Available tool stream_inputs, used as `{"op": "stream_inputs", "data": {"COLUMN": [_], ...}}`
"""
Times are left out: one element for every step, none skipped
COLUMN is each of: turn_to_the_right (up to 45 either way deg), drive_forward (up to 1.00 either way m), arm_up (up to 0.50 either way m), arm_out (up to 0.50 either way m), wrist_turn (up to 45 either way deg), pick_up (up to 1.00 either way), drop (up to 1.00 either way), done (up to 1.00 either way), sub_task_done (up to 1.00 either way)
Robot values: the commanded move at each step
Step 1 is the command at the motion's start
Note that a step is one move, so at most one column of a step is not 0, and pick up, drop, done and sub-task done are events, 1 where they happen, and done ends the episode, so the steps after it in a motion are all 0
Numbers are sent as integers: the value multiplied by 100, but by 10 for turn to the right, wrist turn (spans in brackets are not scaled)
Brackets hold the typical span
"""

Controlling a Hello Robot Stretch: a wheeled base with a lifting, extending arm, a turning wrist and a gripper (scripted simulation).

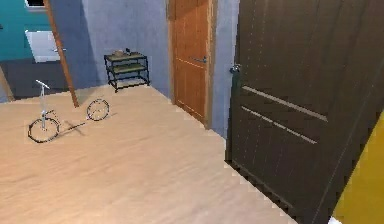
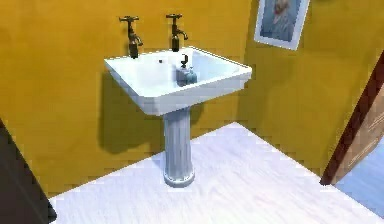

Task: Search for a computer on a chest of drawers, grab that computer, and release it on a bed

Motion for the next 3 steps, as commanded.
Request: {"op": "stream_inputs", "data": {"turn_to_the_right": [-240,0,-60], "drive_forward": [0,100,0], "arm_up": [0,0,0], "arm_out": [0,0,0], "wrist_turn": [0,0,0], "pick_up": [0,0,0], "drop": [0,0,0], "done": [0,0,0], "sub_task_done": [0,0,0]}}
